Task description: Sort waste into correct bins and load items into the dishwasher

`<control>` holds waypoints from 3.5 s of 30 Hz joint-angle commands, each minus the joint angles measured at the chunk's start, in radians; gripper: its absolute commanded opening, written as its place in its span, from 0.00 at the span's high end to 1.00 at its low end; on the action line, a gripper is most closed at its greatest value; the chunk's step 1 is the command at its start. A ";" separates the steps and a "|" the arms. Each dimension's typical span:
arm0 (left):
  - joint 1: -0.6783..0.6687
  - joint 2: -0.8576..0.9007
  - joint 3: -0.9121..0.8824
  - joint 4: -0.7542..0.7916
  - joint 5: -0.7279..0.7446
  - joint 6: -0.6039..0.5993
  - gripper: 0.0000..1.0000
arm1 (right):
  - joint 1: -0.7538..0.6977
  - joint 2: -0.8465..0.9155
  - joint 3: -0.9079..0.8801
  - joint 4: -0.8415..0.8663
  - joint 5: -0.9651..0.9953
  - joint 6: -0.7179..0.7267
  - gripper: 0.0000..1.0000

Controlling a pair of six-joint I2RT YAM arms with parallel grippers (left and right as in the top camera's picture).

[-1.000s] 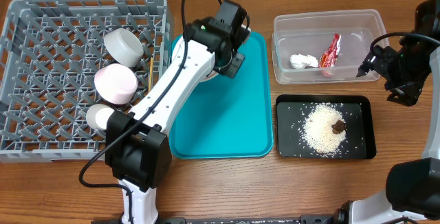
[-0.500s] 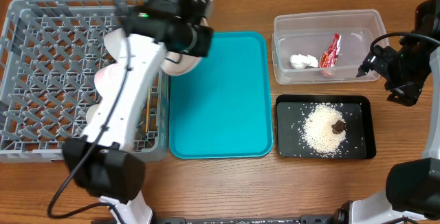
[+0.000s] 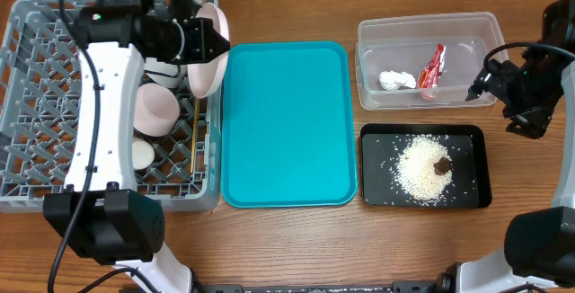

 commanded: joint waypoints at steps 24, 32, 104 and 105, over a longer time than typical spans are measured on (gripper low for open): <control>0.141 0.142 -0.039 -0.041 0.026 0.067 0.56 | 0.000 -0.031 0.013 -0.002 -0.005 -0.007 0.09; 0.190 0.100 -0.036 -0.073 0.007 0.061 0.24 | 0.000 -0.031 0.013 -0.001 -0.005 -0.007 0.09; 0.010 -1.225 -0.953 0.062 -0.570 -0.086 0.00 | 0.422 -1.008 -0.794 0.603 0.205 -0.074 0.00; 0.010 -1.224 -0.953 0.058 -0.570 -0.086 0.00 | 0.422 -1.007 -0.794 0.600 0.205 -0.074 0.00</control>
